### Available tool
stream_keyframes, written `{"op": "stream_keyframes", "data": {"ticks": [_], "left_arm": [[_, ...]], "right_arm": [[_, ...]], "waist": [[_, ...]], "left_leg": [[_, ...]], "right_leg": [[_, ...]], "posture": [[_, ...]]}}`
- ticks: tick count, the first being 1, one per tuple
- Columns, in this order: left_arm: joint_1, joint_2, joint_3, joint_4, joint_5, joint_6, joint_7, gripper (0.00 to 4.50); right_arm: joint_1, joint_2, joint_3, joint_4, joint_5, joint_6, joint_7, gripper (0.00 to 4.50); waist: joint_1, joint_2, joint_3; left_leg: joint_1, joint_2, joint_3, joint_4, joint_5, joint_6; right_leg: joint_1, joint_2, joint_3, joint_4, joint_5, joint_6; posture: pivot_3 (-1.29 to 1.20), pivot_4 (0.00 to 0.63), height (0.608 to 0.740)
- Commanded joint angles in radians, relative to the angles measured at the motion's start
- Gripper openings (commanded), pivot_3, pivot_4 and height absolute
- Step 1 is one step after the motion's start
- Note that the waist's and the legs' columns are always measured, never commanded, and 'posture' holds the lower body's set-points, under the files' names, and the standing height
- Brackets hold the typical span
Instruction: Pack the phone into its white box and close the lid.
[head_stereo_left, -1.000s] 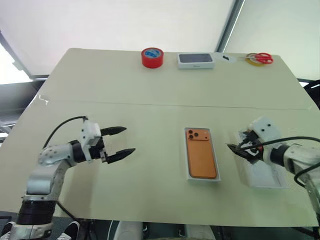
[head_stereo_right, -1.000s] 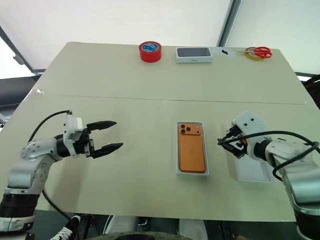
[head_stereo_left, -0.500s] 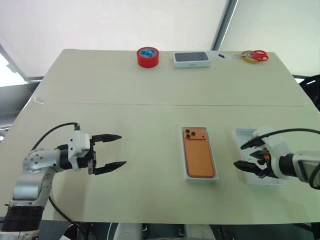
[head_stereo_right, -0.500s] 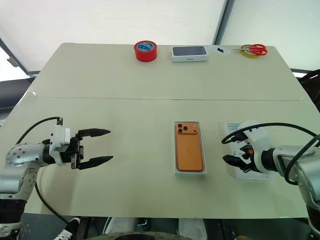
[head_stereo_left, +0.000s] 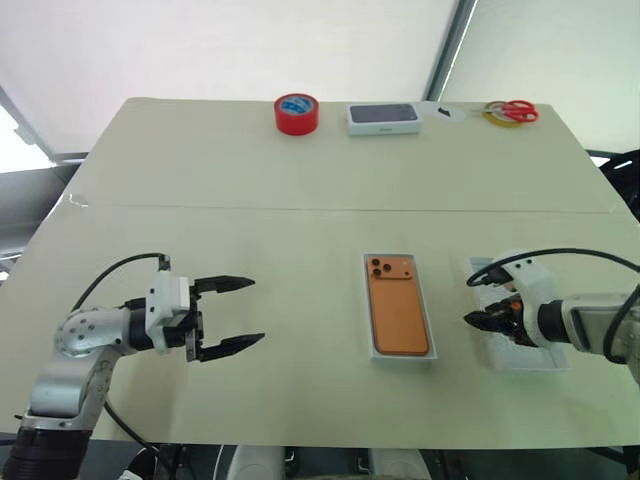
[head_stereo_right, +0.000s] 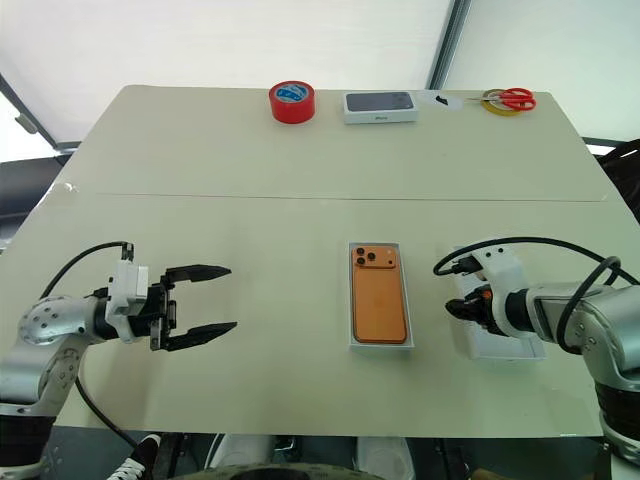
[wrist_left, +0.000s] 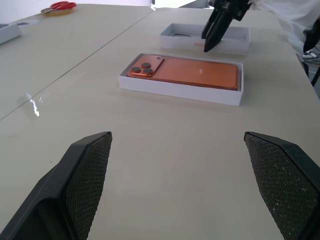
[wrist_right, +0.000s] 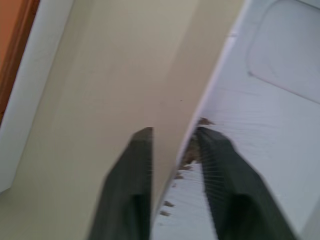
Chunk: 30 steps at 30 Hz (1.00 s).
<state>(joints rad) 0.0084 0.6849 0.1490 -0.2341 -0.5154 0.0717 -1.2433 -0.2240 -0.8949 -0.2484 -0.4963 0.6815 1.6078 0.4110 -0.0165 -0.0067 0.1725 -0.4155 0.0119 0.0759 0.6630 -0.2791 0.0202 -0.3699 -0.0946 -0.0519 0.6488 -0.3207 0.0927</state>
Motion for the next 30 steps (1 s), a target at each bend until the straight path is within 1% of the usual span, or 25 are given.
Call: {"op": "stream_keyframes", "data": {"ticks": [1,4,7,8,10,11,13,15,16,17,19,20,21,24,26,27,28,30], "left_arm": [[0.008,-0.003,0.006,-0.037,-0.017,-0.005,0.019,4.50],[0.007,-0.001,0.005,-0.035,-0.016,-0.004,0.023,4.50],[-0.016,0.007,0.000,-0.016,-0.030,0.029,0.023,4.50],[-0.028,0.009,0.000,-0.004,-0.047,0.059,0.023,4.23],[-0.042,0.011,-0.003,0.009,-0.057,0.084,0.022,3.62],[-0.050,0.006,-0.006,0.012,-0.054,0.085,0.028,3.10],[-0.070,-0.011,-0.010,0.016,-0.054,0.099,0.056,2.04],[-0.086,-0.026,-0.013,0.018,-0.060,0.114,0.078,0.97],[-0.094,-0.036,-0.016,0.018,-0.056,0.120,0.095,0.45],[-0.104,-0.046,-0.019,0.020,-0.050,0.124,0.113,0.07],[-0.126,-0.084,-0.026,0.021,-0.050,0.143,0.165,0.07],[-0.133,-0.105,-0.036,0.016,-0.034,0.136,0.190,0.07],[-0.137,-0.123,-0.046,0.007,-0.027,0.138,0.209,0.07],[-0.144,-0.165,-0.065,-0.015,-0.012,0.150,0.276,0.07],[-0.143,-0.179,-0.075,-0.034,-0.005,0.166,0.311,0.07],[-0.139,-0.185,-0.075,-0.045,-0.019,0.182,0.323,0.07],[-0.134,-0.188,-0.076,-0.054,-0.028,0.191,0.331,0.07],[-0.120,-0.191,-0.082,-0.077,-0.026,0.193,0.341,0.07]], "right_arm": [[0.005,0.035,0.003,0.004,0.056,0.007,-0.059,0.06],[-0.010,0.054,-0.004,0.011,0.091,0.007,-0.117,0.06],[-0.125,0.145,-0.056,0.078,0.091,0.007,-0.221,0.06],[-0.181,0.172,-0.056,0.081,0.066,0.007,-0.232,0.02],[-0.291,0.260,-0.094,0.099,0.035,0.001,-0.254,0.00],[-0.328,0.286,-0.095,0.106,0.036,-0.033,-0.247,0.00],[-0.376,0.317,-0.071,0.104,0.035,-0.121,-0.216,0.00],[-0.402,0.337,-0.039,0.095,0.025,-0.209,-0.185,0.00],[-0.416,0.369,-0.043,0.095,0.041,-0.249,-0.167,0.00],[-0.431,0.422,-0.068,0.103,0.073,-0.263,-0.165,0.00],[-0.430,0.516,-0.074,0.096,0.129,-0.281,-0.147,0.00],[-0.425,0.586,-0.107,0.101,0.193,-0.258,-0.154,0.00],[-0.410,0.632,-0.122,0.093,0.246,-0.246,-0.148,0.00],[-0.379,0.723,-0.176,0.079,0.400,-0.192,-0.183,0.00],[-0.351,0.743,-0.213,0.088,0.586,-0.171,-0.244,0.00],[-0.324,0.739,-0.206,0.114,0.726,-0.199,-0.326,0.00],[-0.294,0.719,-0.180,0.140,0.865,-0.241,-0.409,0.00],[-0.207,0.617,-0.073,0.161,1.154,-0.345,-0.536,0.00]], "waist": [[-0.001,-0.001,-0.001],[-0.004,-0.003,-0.002],[-0.012,-0.004,-0.003],[-0.013,-0.002,-0.002],[-0.018,0.002,-0.001],[-0.019,0.003,-0.001],[-0.017,0.003,-0.001],[-0.007,0.003,-0.001],[-0.003,0.003,-0.001],[-0.001,0.003,-0.001],[-0.001,0.003,-0.001],[0.001,0.003,-0.001],[0.002,0.002,-0.001],[0.005,0.002,-0.001],[0.005,0.002,-0.001],[0.005,0.002,-0.002],[0.003,0.002,-0.002],[0.000,0.002,-0.002]], "left_leg": [[0.000,0.000,0.000,0.000,0.000,0.000],[0.000,0.000,0.000,0.000,0.000,0.000],[0.001,0.000,0.000,0.000,0.000,0.000],[0.000,0.000,0.000,0.000,0.000,0.000],[0.000,0.000,0.001,0.000,0.000,0.000],[-0.002,0.000,0.001,0.000,0.001,-0.001],[-0.005,0.000,0.001,0.000,0.005,-0.007],[-0.008,0.000,0.000,0.000,0.004,-0.007],[-0.008,0.000,0.001,0.001,0.004,-0.006],[-0.010,0.000,0.001,0.002,0.004,-0.005],[-0.010,0.000,0.002,0.003,0.004,-0.005],[-0.010,0.000,0.002,0.003,0.004,-0.005],[-0.010,0.000,0.001,0.004,0.004,-0.005],[-0.009,0.000,0.001,0.004,0.004,-0.004],[-0.009,0.000,0.001,0.005,0.004,-0.004],[-0.009,0.000,0.001,0.005,0.004,-0.004],[-0.009,0.000,0.001,0.005,0.004,-0.004],[-0.009,0.000,0.001,0.004,0.004,-0.004]], "right_leg": [[0.000,0.000,0.000,0.000,0.000,0.000],[0.000,0.000,0.000,0.000,0.000,0.000],[0.000,0.000,0.000,0.000,0.000,0.000],[0.000,0.001,0.000,0.001,0.000,0.000],[-0.002,0.001,0.001,0.001,0.000,0.000],[-0.003,0.001,0.001,0.002,0.000,0.000],[-0.006,0.002,0.000,0.003,0.000,0.000],[-0.007,0.003,0.000,0.002,0.000,0.001],[-0.008,0.003,0.000,0.001,0.000,0.001],[-0.008,0.003,0.000,0.001,0.000,0.001],[-0.008,0.003,0.000,0.002,0.001,0.001],[-0.008,0.003,0.000,0.003,0.001,0.001],[-0.008,0.003,-0.001,0.004,0.001,0.001],[-0.008,0.003,-0.001,0.006,0.001,0.001],[-0.008,0.003,-0.001,0.007,0.001,0.001],[-0.008,0.003,-0.001,0.007,0.001,0.001],[-0.008,0.003,-0.001,0.007,0.001,0.001],[-0.008,0.003,0.000,0.007,0.001,0.001]], "posture": [[0.00,0.150,0.730],[0.00,0.150,0.730],[0.00,0.150,0.730],[0.00,0.150,0.730],[0.00,0.150,0.730],[0.00,0.150,0.730],[0.00,0.150,0.730],[0.00,0.150,0.730],[0.00,0.150,0.730],[0.00,0.150,0.730],[0.00,0.150,0.730],[0.00,0.150,0.730],[0.00,0.150,0.730],[0.00,0.150,0.730],[0.00,0.150,0.730],[0.00,0.150,0.730],[0.00,0.150,0.730],[0.00,0.150,0.730]]}}
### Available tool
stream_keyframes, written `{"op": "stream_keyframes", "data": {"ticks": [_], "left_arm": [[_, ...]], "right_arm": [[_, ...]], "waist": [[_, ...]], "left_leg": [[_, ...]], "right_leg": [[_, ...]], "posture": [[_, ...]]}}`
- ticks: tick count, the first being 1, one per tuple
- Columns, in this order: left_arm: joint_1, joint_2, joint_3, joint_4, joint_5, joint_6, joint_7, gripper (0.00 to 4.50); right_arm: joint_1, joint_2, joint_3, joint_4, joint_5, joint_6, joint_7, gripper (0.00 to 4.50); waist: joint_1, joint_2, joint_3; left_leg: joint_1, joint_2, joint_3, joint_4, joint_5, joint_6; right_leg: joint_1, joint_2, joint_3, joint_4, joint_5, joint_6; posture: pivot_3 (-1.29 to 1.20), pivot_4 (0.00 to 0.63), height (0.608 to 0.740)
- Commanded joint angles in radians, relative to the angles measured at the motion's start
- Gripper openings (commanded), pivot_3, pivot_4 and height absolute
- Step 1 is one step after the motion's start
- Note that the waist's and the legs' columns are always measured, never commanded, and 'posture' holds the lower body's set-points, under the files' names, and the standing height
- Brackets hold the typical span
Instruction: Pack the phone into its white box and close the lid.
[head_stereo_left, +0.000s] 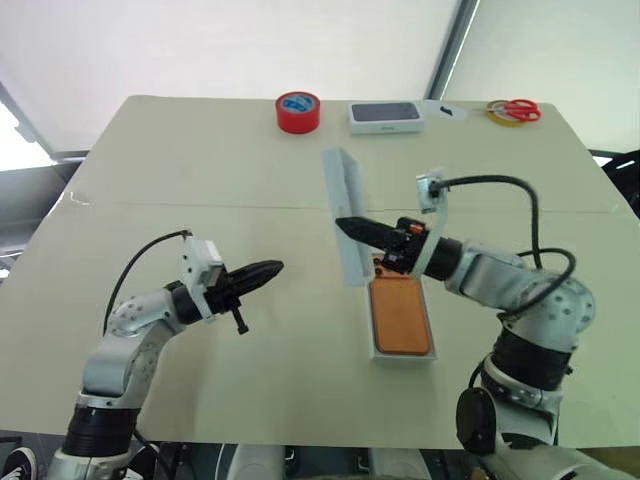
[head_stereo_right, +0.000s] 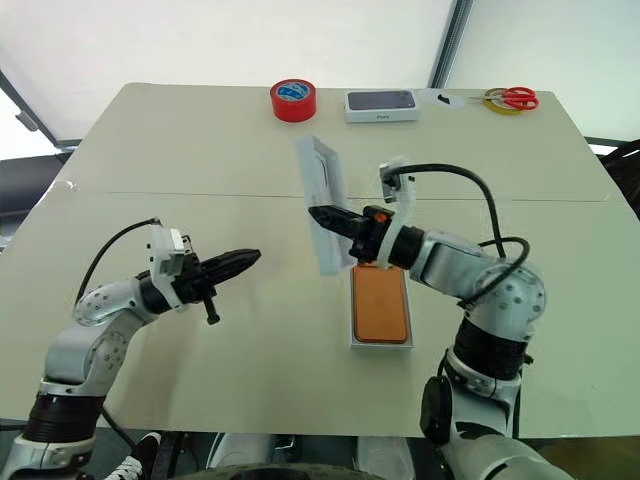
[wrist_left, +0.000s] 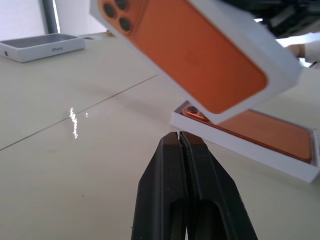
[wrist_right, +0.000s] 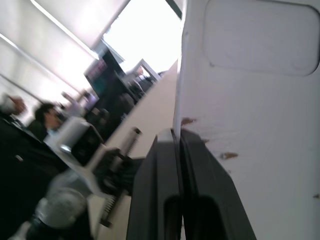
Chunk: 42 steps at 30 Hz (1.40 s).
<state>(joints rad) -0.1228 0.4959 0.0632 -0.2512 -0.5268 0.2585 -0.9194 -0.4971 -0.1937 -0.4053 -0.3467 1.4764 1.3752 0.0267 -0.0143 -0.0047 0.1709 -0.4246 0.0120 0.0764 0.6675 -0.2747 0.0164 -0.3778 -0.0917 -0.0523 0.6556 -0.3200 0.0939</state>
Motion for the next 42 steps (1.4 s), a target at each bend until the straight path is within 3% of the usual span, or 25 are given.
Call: {"op": "stream_keyframes", "data": {"ticks": [1,9,18,25,29,32,36,38,42], "left_arm": [[0.014,-0.004,0.000,-0.070,-0.019,0.013,0.023,0.07],[0.012,-0.034,-0.045,-0.109,-0.023,0.043,0.049,0.07],[0.037,-0.094,-0.185,-0.095,0.052,0.007,0.061,0.07],[0.010,-0.150,-0.233,0.009,0.096,-0.033,0.056,0.07],[-0.030,-0.194,-0.266,0.087,0.119,-0.057,0.049,0.00],[-0.054,-0.236,-0.289,0.140,0.131,-0.078,0.041,0.00],[-0.107,-0.314,-0.333,0.223,0.170,-0.113,0.048,0.00],[-0.144,-0.357,-0.334,0.272,0.181,-0.123,0.069,0.00],[-0.193,-0.391,-0.305,0.336,0.191,-0.140,0.092,0.00]], "right_arm": [[0.111,-0.138,0.133,0.009,0.441,-0.141,-0.173,0.00],[0.269,-0.299,0.330,0.001,0.496,-0.217,-0.017,0.00],[0.207,-0.263,0.415,0.129,0.496,-0.317,-0.216,0.00],[0.277,-0.338,0.401,0.092,0.496,-0.326,-0.220,0.00],[0.290,-0.375,0.374,0.107,0.496,-0.337,-0.207,1.36],[0.291,-0.419,0.350,0.110,0.495,-0.355,-0.211,2.93],[0.317,-0.555,0.242,0.132,0.385,-0.338,-0.083,2.93],[0.265,-0.570,0.177,0.196,0.385,-0.377,-0.039,2.93],[0.143,-0.633,0.219,0.176,0.017,-0.455,0.144,2.93]], "waist": [[-0.003,0.000,0.000],[0.000,0.000,0.000],[0.005,-0.001,-0.001],[0.005,-0.002,-0.002],[0.005,-0.002,-0.002],[0.006,-0.002,-0.002],[0.018,-0.003,-0.002],[0.024,-0.003,-0.002],[0.023,-0.001,-0.002]], "left_leg": [[0.000,0.000,0.000,0.000,0.000,0.000],[0.001,0.001,0.000,0.000,-0.003,0.005],[0.001,0.001,0.000,0.001,-0.003,0.005],[0.001,0.001,0.000,0.001,-0.003,0.006],[0.001,0.001,0.000,0.001,-0.003,0.006],[0.001,0.001,0.000,0.001,-0.004,0.006],[0.001,0.001,0.000,0.002,-0.004,0.007],[0.001,0.001,0.000,0.003,-0.004,0.007],[0.001,0.002,0.000,0.005,-0.004,0.007]], "right_leg": [[0.000,0.000,0.000,0.000,0.000,0.000],[0.000,0.002,0.001,0.000,0.000,0.000],[0.001,0.002,0.001,-0.001,0.000,0.000],[0.002,0.002,0.001,-0.001,0.000,0.000],[0.002,0.002,0.000,-0.001,0.000,0.000],[0.002,0.001,0.000,-0.001,0.000,0.000],[0.002,0.001,0.000,-0.002,0.000,0.000],[0.003,0.001,0.000,-0.002,0.000,0.000],[0.002,0.003,0.001,-0.001,0.000,0.001]], "posture": [[0.00,0.150,0.730],[0.00,0.150,0.730],[0.00,0.150,0.730],[0.00,0.150,0.730],[0.00,0.150,0.730],[0.00,0.150,0.730],[0.00,0.150,0.730],[0.00,0.150,0.730],[0.00,0.150,0.730]]}}
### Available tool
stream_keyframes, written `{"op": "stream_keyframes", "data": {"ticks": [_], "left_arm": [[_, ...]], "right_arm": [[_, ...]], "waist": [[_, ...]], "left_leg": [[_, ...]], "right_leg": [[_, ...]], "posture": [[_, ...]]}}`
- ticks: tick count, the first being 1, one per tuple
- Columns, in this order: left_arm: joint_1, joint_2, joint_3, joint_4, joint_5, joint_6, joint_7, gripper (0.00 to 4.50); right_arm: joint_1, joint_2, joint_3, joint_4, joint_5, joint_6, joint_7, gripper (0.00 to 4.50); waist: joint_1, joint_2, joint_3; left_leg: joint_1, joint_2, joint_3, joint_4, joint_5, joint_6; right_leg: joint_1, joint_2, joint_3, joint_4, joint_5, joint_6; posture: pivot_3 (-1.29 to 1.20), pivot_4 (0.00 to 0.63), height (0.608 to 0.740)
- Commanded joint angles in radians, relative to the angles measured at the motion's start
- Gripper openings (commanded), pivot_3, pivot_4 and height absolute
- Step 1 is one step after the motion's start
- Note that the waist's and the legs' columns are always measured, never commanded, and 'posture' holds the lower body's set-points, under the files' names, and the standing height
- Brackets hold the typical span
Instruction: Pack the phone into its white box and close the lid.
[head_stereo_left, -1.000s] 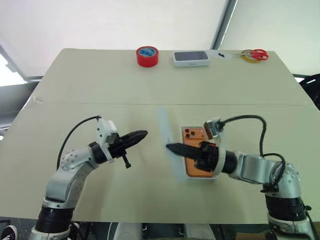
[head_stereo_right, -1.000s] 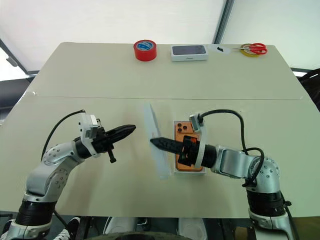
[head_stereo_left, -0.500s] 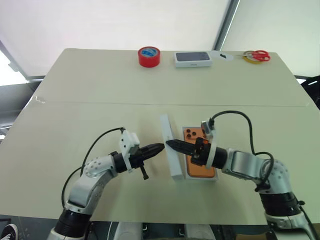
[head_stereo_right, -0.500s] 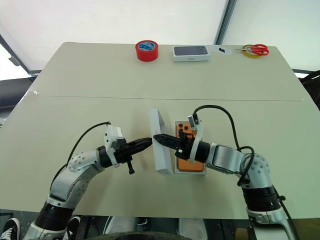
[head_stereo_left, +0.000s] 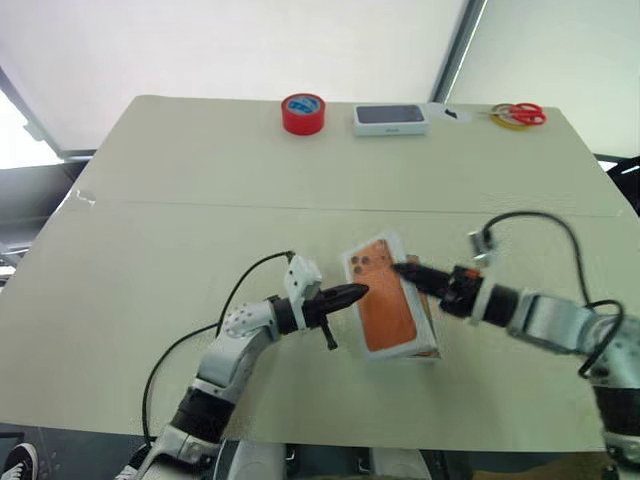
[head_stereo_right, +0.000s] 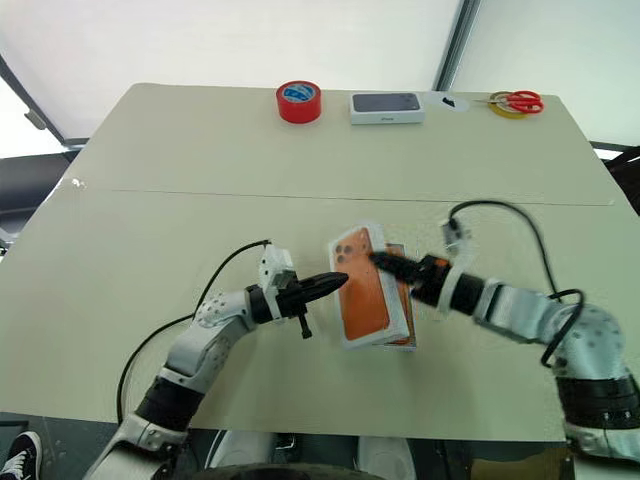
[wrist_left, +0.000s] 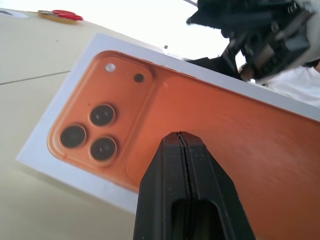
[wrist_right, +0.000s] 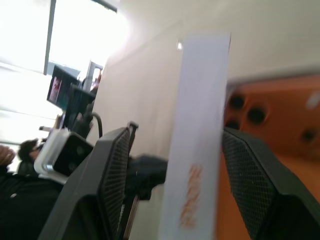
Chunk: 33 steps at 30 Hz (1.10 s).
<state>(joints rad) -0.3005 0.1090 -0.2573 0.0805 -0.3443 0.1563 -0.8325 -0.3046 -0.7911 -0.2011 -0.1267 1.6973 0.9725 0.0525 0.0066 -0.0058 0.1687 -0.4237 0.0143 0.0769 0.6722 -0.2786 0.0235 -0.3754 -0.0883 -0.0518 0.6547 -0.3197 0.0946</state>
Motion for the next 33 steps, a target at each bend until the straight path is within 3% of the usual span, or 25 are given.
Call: {"op": "stream_keyframes", "data": {"ticks": [1,3,5,9,10,13,17,21,27,33], "left_arm": [[-0.012,0.009,0.018,-0.002,0.008,-0.031,-0.005,0.00],[0.001,0.043,0.024,-0.022,0.006,-0.025,-0.028,0.00],[0.015,0.088,0.028,-0.049,0.000,-0.009,-0.050,0.00],[0.050,0.189,0.042,-0.123,-0.042,0.060,-0.110,0.00],[0.054,0.220,0.034,-0.116,-0.027,0.076,-0.124,0.00],[0.041,0.248,0.006,-0.052,0.041,0.048,-0.127,0.00],[-0.016,0.158,-0.010,0.022,0.066,0.026,-0.088,0.00],[-0.063,0.110,-0.057,0.117,0.139,-0.048,-0.095,0.00],[-0.136,0.053,-0.031,0.210,0.120,-0.061,-0.118,0.00],[-0.146,0.028,-0.042,0.191,0.117,-0.055,-0.139,0.00]], "right_arm": [[-0.050,-0.050,0.049,-0.070,-0.310,-0.089,0.167,2.93],[-0.043,-0.055,0.085,-0.107,-0.440,-0.137,0.255,2.93],[-0.029,-0.045,0.094,-0.115,-0.516,-0.158,0.289,2.41],[0.041,-0.107,0.184,-0.153,-0.844,-0.340,0.453,0.46],[0.062,-0.103,0.175,-0.148,-0.868,-0.349,0.465,0.03],[0.110,-0.089,0.145,-0.147,-0.914,-0.357,0.487,0.03],[0.201,-0.112,0.151,-0.210,-1.000,-0.392,0.561,0.03],[0.198,-0.079,0.118,-0.229,-0.991,-0.353,0.562,0.03],[0.201,-0.077,0.121,-0.238,-1.058,-0.354,0.590,0.03],[0.210,-0.081,0.101,-0.203,-1.131,-0.376,0.633,0.03]], "waist": [[0.004,0.000,0.000],[0.005,0.000,0.000],[0.005,0.000,0.000],[0.006,0.000,0.000],[0.007,0.000,0.000],[0.006,0.001,0.000],[0.016,0.001,0.000],[0.009,0.001,0.000],[0.011,0.002,-0.001],[0.009,0.002,-0.001]], "left_leg": [[0.000,0.000,0.000,0.000,0.000,0.000],[0.000,0.001,-0.001,-0.002,0.000,0.000],[0.000,0.001,0.000,-0.004,0.000,0.000],[-0.001,0.000,0.000,-0.001,0.000,-0.001],[-0.001,0.000,0.000,0.000,0.000,-0.001],[0.000,0.001,-0.002,0.005,-0.001,0.001],[-0.001,0.000,-0.002,0.006,-0.001,0.002],[-0.001,0.000,-0.002,0.008,-0.001,0.002],[0.000,0.000,-0.003,0.009,-0.002,0.002],[0.000,0.000,-0.003,0.009,-0.002,0.002]], "right_leg": [[0.000,0.001,0.000,0.000,0.000,0.000],[0.000,0.001,0.000,-0.002,0.000,0.000],[-0.001,0.001,0.000,-0.003,0.000,0.000],[0.000,0.000,0.000,-0.003,0.000,0.000],[0.001,-0.001,0.000,-0.003,0.000,0.000],[0.003,-0.001,-0.001,-0.001,0.000,0.000],[0.004,-0.002,-0.002,-0.001,0.000,0.000],[0.005,-0.002,-0.002,-0.001,0.000,0.001],[0.006,-0.002,-0.002,-0.001,0.000,0.001],[0.006,-0.002,-0.002,-0.001,0.001,0.001]], "posture": [[0.00,0.150,0.730],[0.00,0.150,0.730],[0.00,0.150,0.730],[0.00,0.150,0.730],[0.00,0.150,0.730],[0.00,0.150,0.730],[0.00,0.150,0.730],[0.00,0.150,0.730],[0.00,0.150,0.730],[0.00,0.150,0.730]]}}
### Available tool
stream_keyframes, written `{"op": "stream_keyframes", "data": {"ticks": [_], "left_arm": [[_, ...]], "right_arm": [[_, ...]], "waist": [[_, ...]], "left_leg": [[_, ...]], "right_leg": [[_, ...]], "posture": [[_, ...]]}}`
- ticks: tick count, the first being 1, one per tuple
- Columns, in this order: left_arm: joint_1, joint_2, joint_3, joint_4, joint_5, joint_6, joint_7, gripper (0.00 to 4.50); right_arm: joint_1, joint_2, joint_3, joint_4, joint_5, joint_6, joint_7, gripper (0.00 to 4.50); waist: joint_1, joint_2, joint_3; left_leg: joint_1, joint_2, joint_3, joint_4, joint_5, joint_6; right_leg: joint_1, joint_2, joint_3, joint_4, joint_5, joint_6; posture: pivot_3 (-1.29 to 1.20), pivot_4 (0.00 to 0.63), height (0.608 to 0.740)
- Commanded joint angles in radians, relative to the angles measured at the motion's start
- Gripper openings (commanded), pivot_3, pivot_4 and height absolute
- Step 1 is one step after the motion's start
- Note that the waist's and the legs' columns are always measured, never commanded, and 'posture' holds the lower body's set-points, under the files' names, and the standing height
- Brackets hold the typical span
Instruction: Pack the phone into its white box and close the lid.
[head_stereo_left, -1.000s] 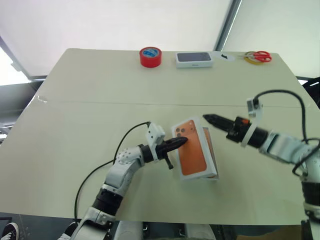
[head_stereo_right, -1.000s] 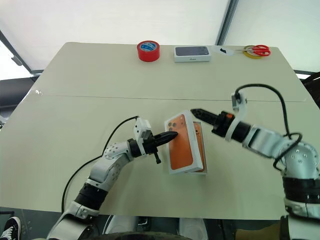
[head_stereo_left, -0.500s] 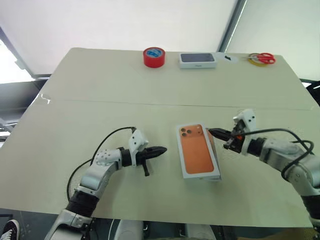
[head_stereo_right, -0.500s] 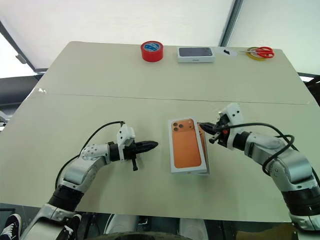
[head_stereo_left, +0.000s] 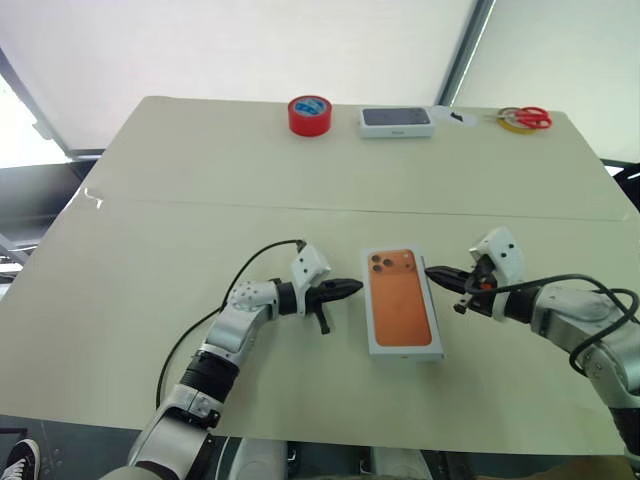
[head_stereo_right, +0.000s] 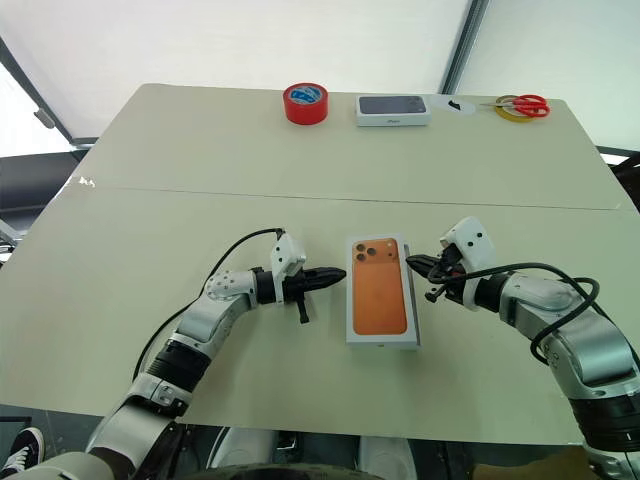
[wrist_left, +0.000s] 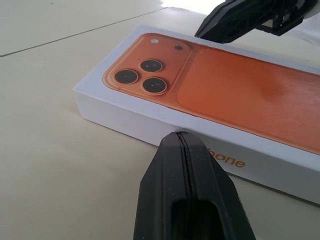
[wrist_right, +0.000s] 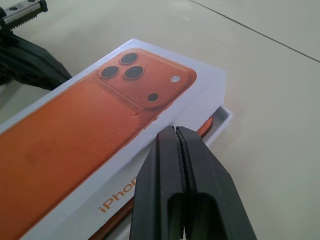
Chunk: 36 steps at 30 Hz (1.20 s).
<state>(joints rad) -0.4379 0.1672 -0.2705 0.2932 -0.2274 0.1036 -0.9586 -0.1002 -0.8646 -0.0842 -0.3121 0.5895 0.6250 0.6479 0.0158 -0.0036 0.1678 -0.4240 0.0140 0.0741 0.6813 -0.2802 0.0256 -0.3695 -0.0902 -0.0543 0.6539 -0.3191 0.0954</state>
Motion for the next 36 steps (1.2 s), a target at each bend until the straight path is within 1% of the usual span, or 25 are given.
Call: {"op": "stream_keyframes", "data": {"ticks": [1,5,10,15,18,23,25,27,34,36], "left_arm": [[-0.008,-0.035,-0.033,-0.021,0.004,-0.002,-0.012,0.00],[-0.008,-0.049,-0.039,-0.028,0.009,-0.005,-0.011,0.00],[-0.023,-0.050,-0.027,-0.021,0.015,-0.017,-0.013,0.00],[-0.020,-0.046,-0.029,-0.026,0.033,-0.045,-0.009,0.00],[-0.037,-0.069,0.012,-0.013,-0.012,-0.001,0.008,0.00],[-0.029,-0.052,-0.018,0.006,0.049,-0.041,0.001,0.00],[-0.024,-0.059,-0.007,0.006,0.037,-0.015,0.006,0.00],[-0.017,-0.051,-0.012,0.001,0.049,-0.039,0.000,0.00],[-0.017,-0.054,-0.002,0.001,0.052,-0.024,0.024,0.00],[-0.028,-0.062,0.012,0.001,0.042,-0.018,0.037,0.00]], "right_arm": [[0.019,-0.013,-0.010,-0.029,-0.039,-0.041,0.056,0.03],[0.060,-0.024,0.000,-0.049,-0.099,-0.076,0.087,0.03],[0.077,-0.026,0.005,-0.043,-0.155,-0.096,0.107,0.03],[0.067,-0.012,0.016,-0.031,-0.203,-0.117,0.123,0.03],[0.065,-0.016,0.028,-0.026,-0.236,-0.125,0.131,0.03],[0.057,-0.022,0.033,0.005,-0.281,-0.142,0.147,0.03],[0.051,-0.020,0.042,0.006,-0.303,-0.163,0.154,0.03],[0.052,-0.019,0.053,-0.015,-0.311,-0.174,0.168,0.03],[0.062,-0.016,0.078,-0.006,-0.361,-0.182,0.180,0.03],[0.052,-0.030,0.099,0.018,-0.406,-0.200,0.181,0.03]], "waist": [[0.001,0.000,0.000],[0.000,0.000,0.000],[-0.001,0.000,0.000],[-0.001,0.000,0.000],[-0.001,0.000,0.000],[-0.002,0.000,0.000],[-0.002,0.000,0.000],[-0.002,0.000,0.000],[-0.003,0.000,0.000],[-0.002,0.000,0.000]], "left_leg": [[0.000,0.000,0.000,0.000,0.000,0.000],[0.000,0.000,0.000,0.000,0.000,0.000],[0.000,0.000,0.000,0.000,0.000,0.000],[0.000,0.000,0.000,0.000,0.000,-0.001],[0.000,0.000,0.000,0.000,0.001,-0.002],[0.000,0.000,0.000,0.000,0.001,-0.002],[0.000,0.000,0.000,0.000,0.002,-0.003],[0.000,0.000,0.000,0.000,0.002,-0.003],[0.000,0.000,0.000,0.001,0.002,-0.003],[0.000,0.000,0.000,0.001,0.002,-0.004]], "right_leg": [[0.000,0.000,0.000,0.000,0.000,0.000],[0.000,0.000,0.000,0.000,0.000,0.000],[0.000,0.000,0.000,0.000,0.000,0.000],[0.000,0.000,0.000,0.000,0.000,0.000],[0.000,0.000,0.000,0.000,0.000,0.000],[0.000,0.000,0.000,0.000,0.000,0.000],[-0.001,0.000,0.000,0.000,0.000,0.000],[0.000,0.000,0.000,0.000,0.000,0.000],[-0.001,0.001,0.000,0.000,0.000,0.000],[-0.001,0.001,0.000,0.000,0.000,0.000]], "posture": [[0.00,0.150,0.730],[0.00,0.150,0.730],[0.00,0.150,0.730],[0.00,0.150,0.730],[0.00,0.150,0.730],[0.00,0.150,0.730],[0.00,0.150,0.730],[0.00,0.150,0.730],[0.00,0.150,0.730],[0.00,0.150,0.730]]}}
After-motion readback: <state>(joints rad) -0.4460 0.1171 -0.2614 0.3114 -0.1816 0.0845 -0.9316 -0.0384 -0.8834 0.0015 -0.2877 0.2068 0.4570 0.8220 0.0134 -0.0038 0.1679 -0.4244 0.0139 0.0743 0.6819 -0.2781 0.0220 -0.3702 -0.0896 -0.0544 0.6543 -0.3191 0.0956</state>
